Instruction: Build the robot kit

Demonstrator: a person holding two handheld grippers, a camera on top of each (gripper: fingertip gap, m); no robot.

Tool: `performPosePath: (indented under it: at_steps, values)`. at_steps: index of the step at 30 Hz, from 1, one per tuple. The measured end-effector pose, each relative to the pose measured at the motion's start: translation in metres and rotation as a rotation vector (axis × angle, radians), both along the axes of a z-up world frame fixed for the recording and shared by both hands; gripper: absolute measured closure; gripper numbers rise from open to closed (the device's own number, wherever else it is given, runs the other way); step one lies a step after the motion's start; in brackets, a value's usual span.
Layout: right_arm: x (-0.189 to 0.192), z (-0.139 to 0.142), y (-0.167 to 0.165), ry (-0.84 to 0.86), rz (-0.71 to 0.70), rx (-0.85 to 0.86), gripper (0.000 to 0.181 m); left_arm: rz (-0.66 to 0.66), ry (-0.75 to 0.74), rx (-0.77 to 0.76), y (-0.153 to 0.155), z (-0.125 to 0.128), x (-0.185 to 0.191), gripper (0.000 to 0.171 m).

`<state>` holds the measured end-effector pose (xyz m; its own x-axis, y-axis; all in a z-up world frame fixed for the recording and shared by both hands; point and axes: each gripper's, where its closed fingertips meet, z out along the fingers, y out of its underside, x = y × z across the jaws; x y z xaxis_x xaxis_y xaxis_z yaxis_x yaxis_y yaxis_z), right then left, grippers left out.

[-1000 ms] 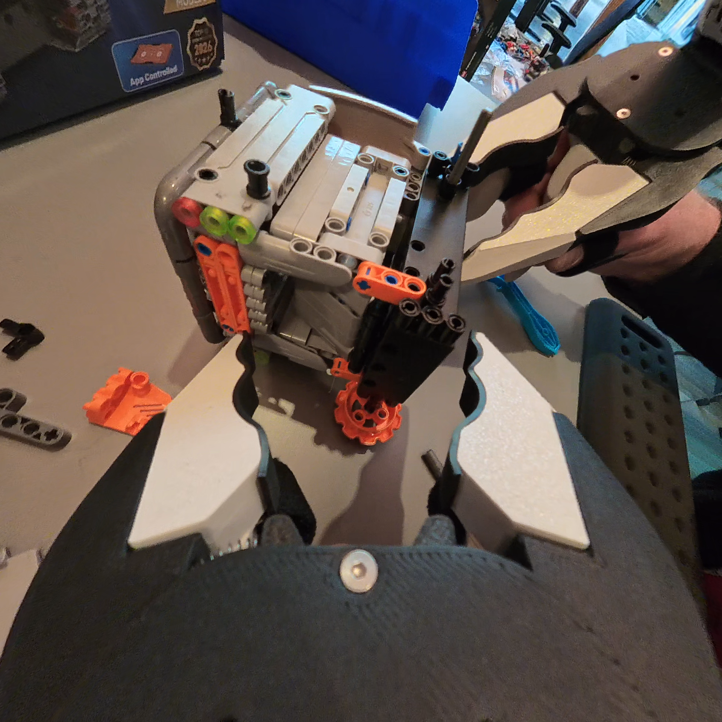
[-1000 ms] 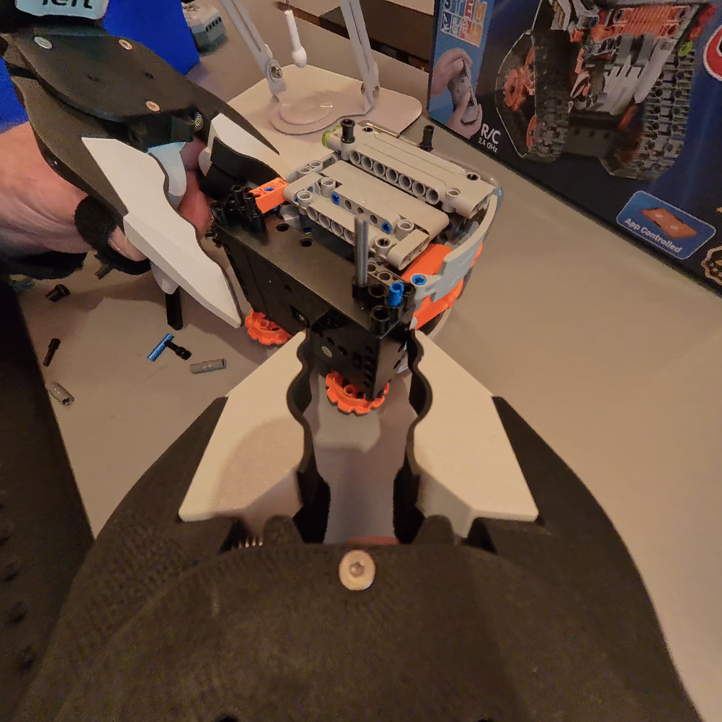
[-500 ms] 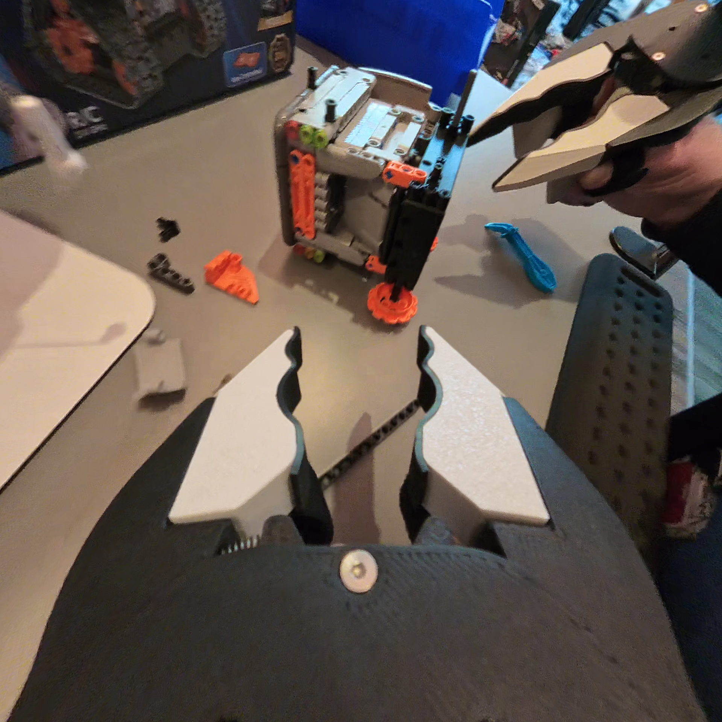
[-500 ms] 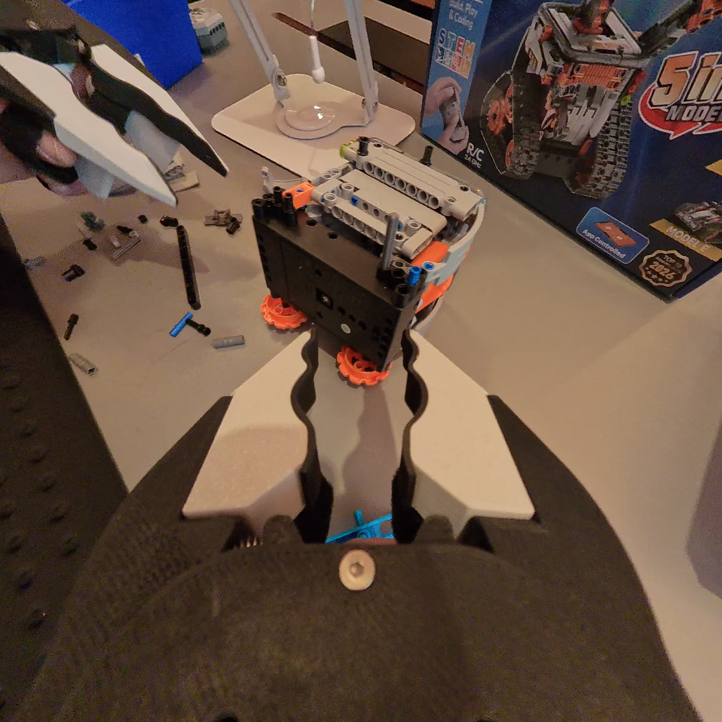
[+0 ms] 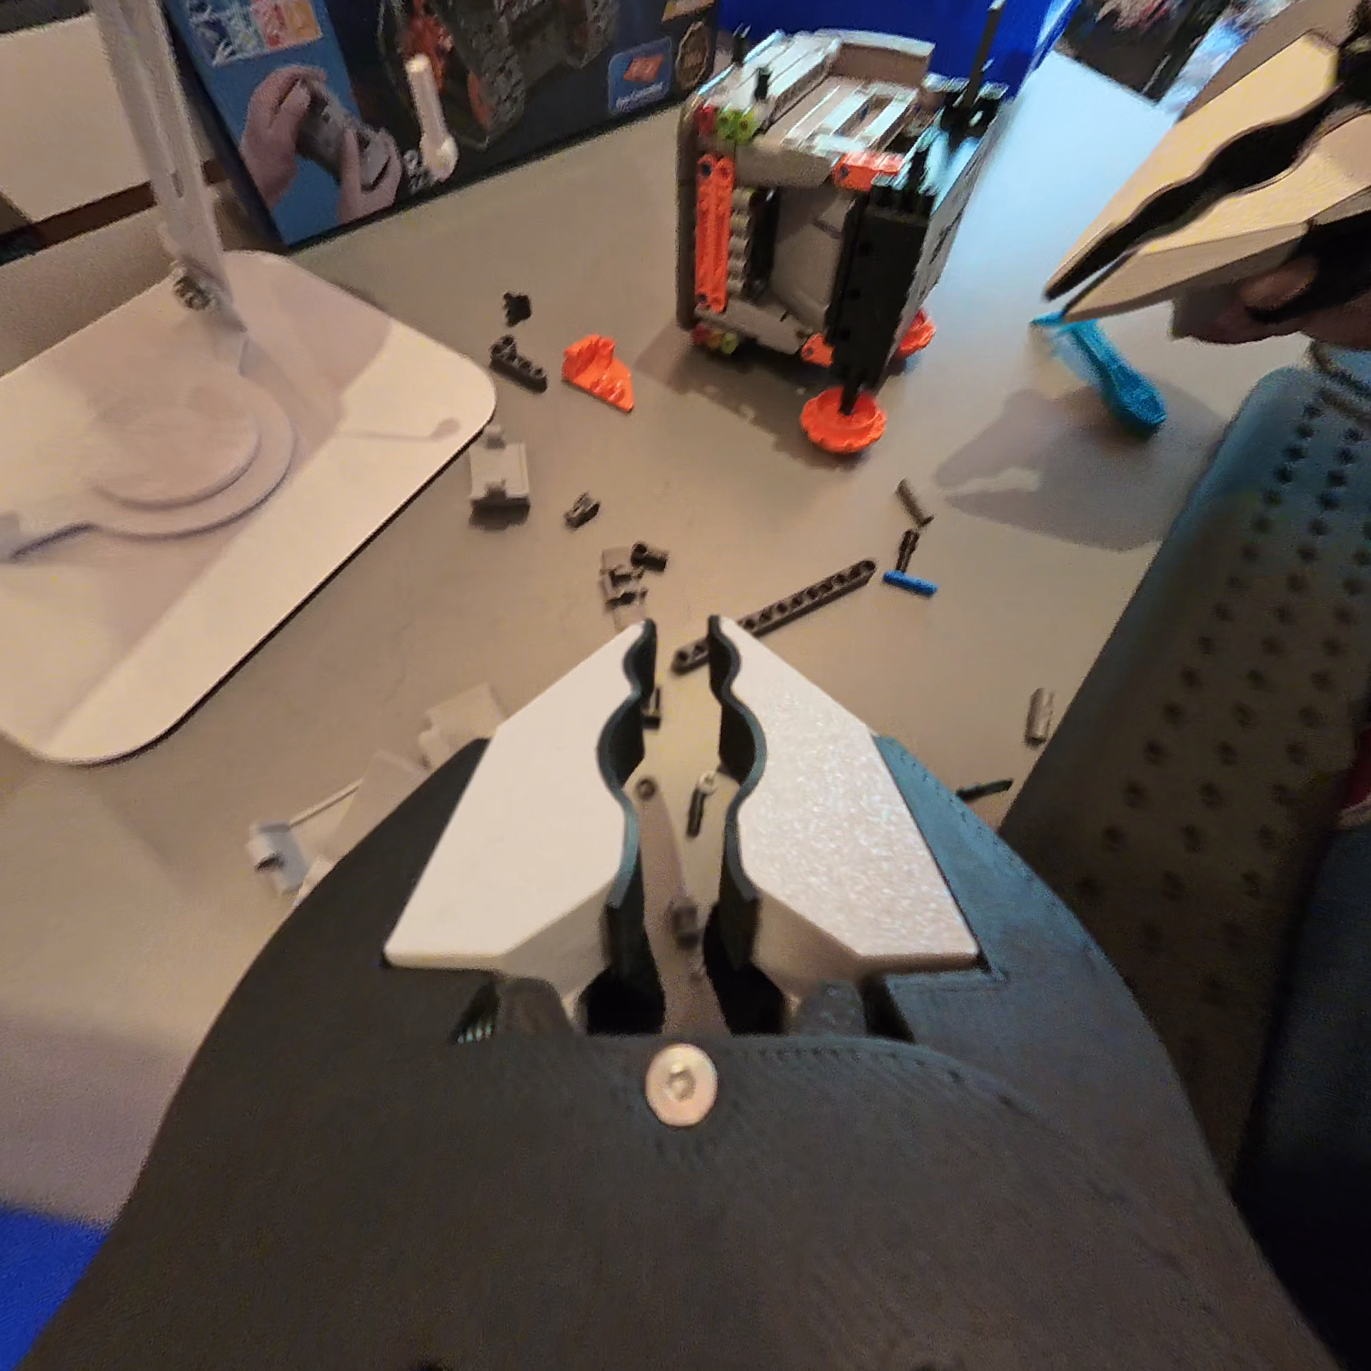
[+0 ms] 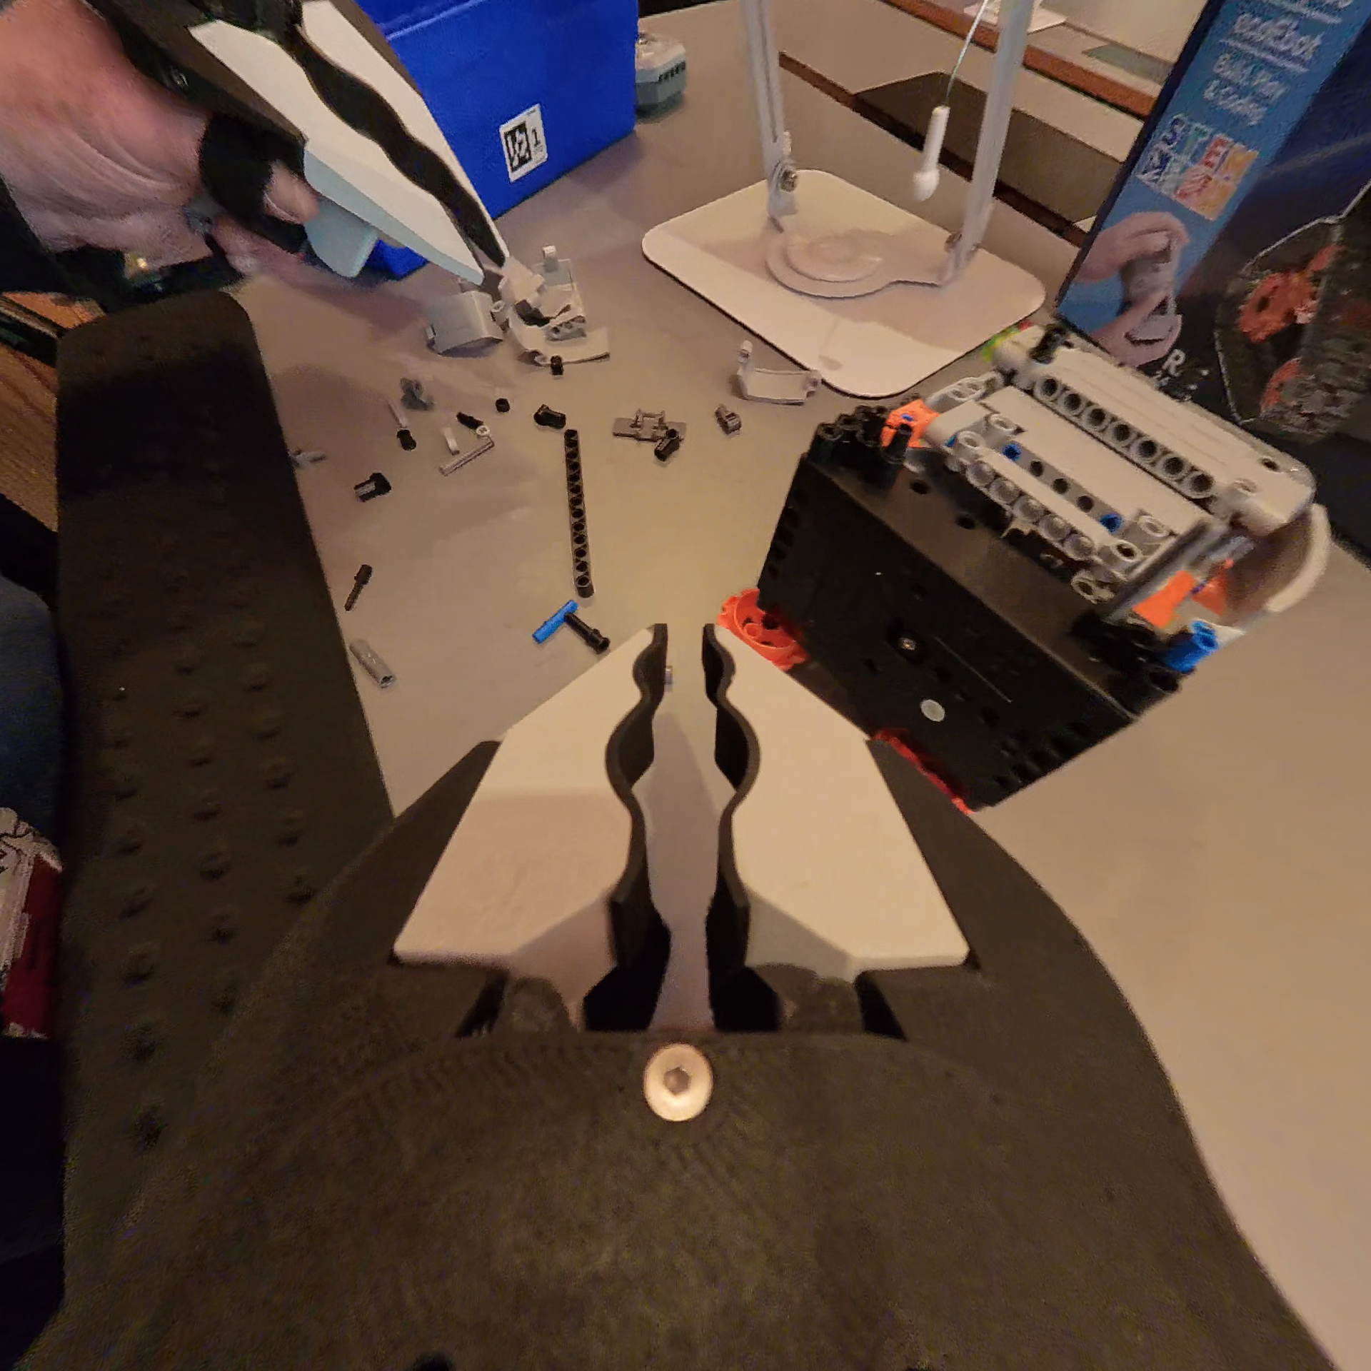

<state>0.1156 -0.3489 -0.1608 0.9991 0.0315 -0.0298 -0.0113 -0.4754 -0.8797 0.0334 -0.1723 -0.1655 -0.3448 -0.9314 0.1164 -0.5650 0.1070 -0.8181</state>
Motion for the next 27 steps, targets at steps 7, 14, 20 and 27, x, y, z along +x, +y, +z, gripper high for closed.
performPosePath:
  at_steps: [7,14,20,27]
  values:
    - [-0.021,-0.002,0.014,0.010,0.062,0.005,0.167,0.116,0.160,0.144,0.054,-0.014,-0.043,0.135]
    - [-0.043,-0.014,0.026,0.019,0.133,-0.024,0.167,0.062,0.273,0.125,0.047,-0.036,-0.075,0.139]
    - [-0.056,-0.018,0.034,0.015,0.170,-0.036,0.167,-0.042,0.274,0.114,0.006,-0.051,-0.048,0.145]
    - [-0.056,-0.018,0.031,0.024,0.156,-0.029,0.168,-0.070,0.318,0.137,0.000,-0.075,-0.040,0.167]
